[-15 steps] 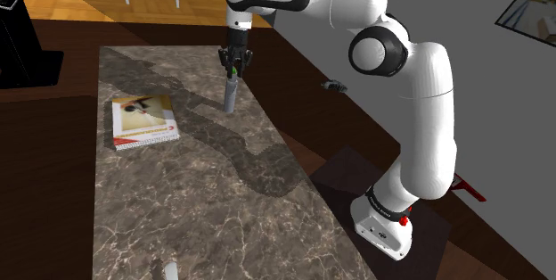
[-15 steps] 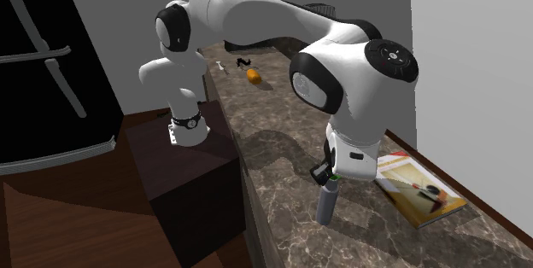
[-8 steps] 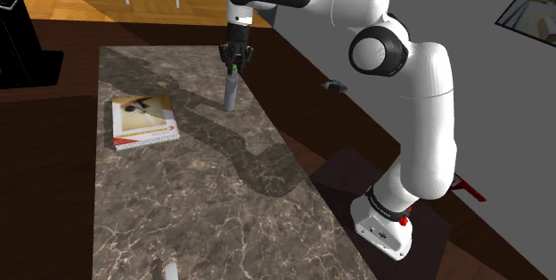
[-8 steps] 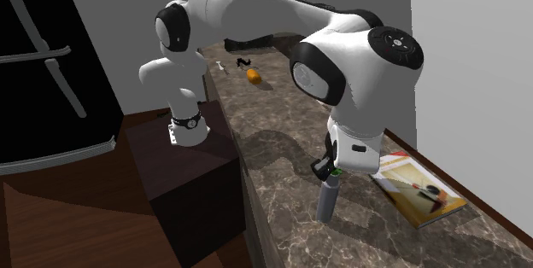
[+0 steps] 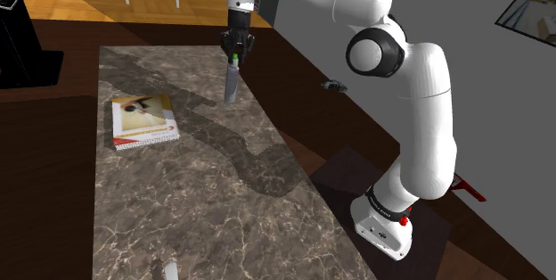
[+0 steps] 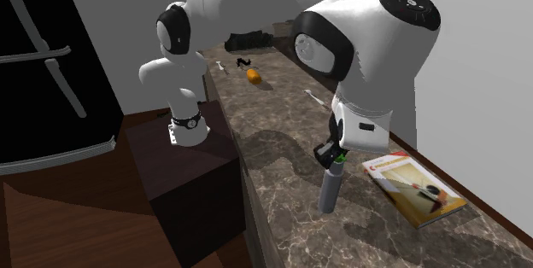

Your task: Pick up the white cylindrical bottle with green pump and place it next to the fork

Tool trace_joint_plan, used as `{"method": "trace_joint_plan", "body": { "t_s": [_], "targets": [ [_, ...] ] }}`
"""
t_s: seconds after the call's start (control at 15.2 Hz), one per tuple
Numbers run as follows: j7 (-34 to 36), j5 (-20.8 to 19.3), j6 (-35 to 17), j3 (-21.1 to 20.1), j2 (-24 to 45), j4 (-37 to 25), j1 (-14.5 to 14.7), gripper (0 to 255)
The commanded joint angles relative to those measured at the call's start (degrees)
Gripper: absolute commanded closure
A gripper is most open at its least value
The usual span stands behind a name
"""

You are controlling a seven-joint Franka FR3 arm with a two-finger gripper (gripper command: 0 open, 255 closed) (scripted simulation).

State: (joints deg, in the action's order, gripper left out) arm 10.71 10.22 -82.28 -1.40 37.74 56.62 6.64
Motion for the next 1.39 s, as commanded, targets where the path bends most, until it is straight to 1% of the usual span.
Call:
{"method": "trace_joint_plan", "body": {
  "t_s": [0.0, 0.46, 0.59, 0.79, 1.06, 1.32],
  "targets": [
    [0.28, 0.02, 1.52, -0.04, 0.15, -1.68, -0.03, 255],
    [1.63, 0.08, 8.97, -0.31, 3.68, -12.78, -0.19, 255],
    [2.69, 0.3, 5.42, -0.5, -2.63, -3.18, 1.17, 255],
    [4.8, 0.63, 2.35, -1.08, -9.35, 6.12, 3.16, 255],
    [8.17, 1.13, -0.06, -2.2, -16.16, 14.59, 5.72, 255],
    [11.96, 1.74, -1.47, -3.59, -21.56, 20.54, 8.25, 255]
  ]
}}
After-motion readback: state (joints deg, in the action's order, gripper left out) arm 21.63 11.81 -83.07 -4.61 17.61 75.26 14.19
